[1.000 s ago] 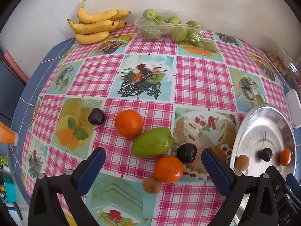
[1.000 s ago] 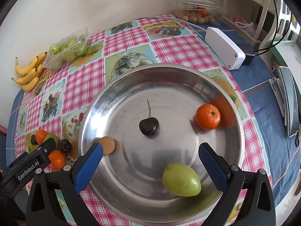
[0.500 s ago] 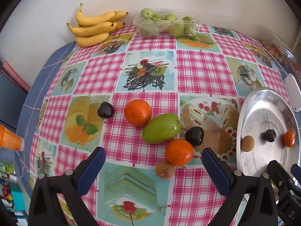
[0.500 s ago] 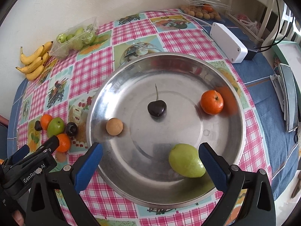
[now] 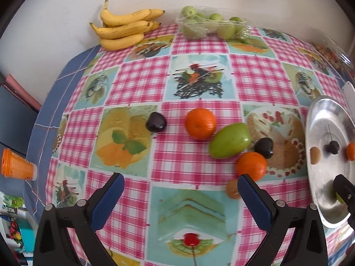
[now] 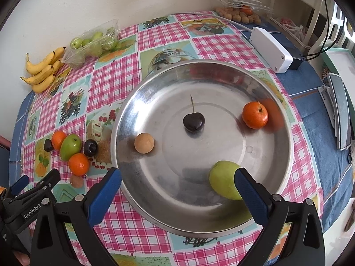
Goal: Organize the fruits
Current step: 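Move both open tools away from the plate toward the remaining fruits, then lower the left tool onto a dark plum on the cloth and close it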
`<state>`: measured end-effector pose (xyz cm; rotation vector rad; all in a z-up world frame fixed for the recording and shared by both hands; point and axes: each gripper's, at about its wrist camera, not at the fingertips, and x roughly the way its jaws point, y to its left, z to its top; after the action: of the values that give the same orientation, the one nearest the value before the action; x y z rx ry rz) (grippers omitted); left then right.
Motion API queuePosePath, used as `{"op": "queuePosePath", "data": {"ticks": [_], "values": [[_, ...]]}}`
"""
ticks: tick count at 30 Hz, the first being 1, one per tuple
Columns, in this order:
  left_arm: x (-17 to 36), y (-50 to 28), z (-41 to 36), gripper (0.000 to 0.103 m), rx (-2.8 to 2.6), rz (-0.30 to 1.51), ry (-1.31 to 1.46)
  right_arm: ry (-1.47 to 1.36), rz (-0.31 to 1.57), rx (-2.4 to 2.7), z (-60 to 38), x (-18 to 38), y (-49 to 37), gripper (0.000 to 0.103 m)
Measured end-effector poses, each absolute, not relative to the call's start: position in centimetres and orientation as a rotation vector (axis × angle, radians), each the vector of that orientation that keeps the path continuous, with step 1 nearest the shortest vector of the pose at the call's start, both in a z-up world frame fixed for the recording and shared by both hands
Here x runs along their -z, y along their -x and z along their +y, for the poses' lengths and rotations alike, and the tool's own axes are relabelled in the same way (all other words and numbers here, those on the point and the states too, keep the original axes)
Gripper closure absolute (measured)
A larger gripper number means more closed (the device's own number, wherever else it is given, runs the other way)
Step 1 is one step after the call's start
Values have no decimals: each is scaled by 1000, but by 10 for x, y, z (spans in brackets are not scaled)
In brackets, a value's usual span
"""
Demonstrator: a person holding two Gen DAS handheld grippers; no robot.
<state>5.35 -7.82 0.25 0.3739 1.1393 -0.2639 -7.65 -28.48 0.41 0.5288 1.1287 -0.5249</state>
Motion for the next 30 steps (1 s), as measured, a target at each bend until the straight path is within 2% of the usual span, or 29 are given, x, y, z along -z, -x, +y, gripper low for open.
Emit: {"op": "queuePosePath", "data": {"ticks": [30], "values": [[-5, -119, 37, 0, 106, 1182, -155, -504, 1197, 371, -186, -3, -2, 2]]}}
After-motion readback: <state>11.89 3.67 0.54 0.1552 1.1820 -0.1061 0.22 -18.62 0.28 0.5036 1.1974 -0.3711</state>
